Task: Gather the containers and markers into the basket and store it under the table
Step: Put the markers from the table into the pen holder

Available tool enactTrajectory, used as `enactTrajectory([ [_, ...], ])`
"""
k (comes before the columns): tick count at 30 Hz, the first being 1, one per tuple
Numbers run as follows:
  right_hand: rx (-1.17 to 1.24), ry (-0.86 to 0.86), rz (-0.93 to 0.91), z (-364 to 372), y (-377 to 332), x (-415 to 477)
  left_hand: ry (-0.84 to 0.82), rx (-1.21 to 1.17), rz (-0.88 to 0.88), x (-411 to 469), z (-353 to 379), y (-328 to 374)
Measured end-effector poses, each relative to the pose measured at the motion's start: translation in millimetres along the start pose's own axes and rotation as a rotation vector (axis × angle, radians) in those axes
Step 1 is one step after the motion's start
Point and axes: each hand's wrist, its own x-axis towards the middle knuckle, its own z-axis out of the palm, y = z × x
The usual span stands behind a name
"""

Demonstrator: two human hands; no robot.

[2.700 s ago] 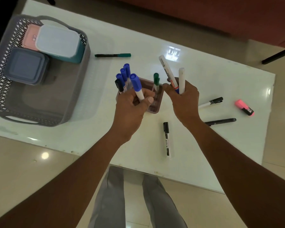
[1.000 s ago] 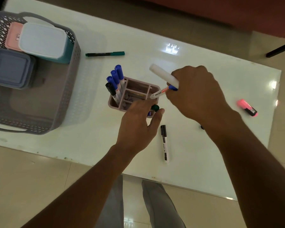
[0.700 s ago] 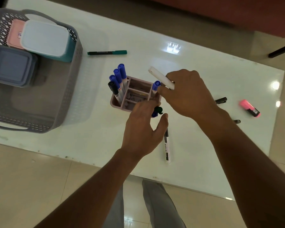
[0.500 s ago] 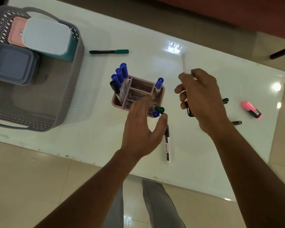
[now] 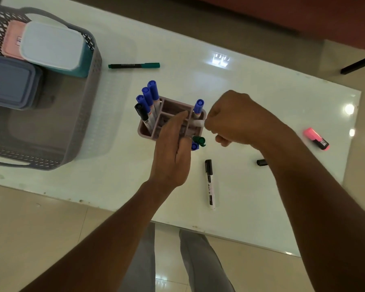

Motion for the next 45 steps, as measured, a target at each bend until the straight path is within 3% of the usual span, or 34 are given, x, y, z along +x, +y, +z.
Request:
enactTrajectory([
  [3,-0.002,-0.017,0.021,3,-8,11,-0.027,0.002,0.006,1,3,1],
  [20,-0.120,0.418,-0.186,32,17,24,0.055,0.011,-0.047,-12,6,-2],
  [28,-0.095,0.419,-0.193,32,23,35,0.092,0.075,-0.055,-10,7,-6],
  [32,0.209,0.441,-0.165,23,40,27,0.162,0.126,0.067,-8,5,-1],
  [35,0.343,0.514,-0.100,32,69,20,0.242,0.217,0.305,-14,9,21],
  [39,0.355,0.540,0.016,56,114,10,0.002,0.233,0.527,-36,38,50],
  [42,0.385,0.523,0.124,83,145,-1,-0.201,0.381,0.368,-59,60,41],
  [45,0.619,0.656,0.391,98,178,-6,-0.288,0.675,-0.106,-72,72,13],
])
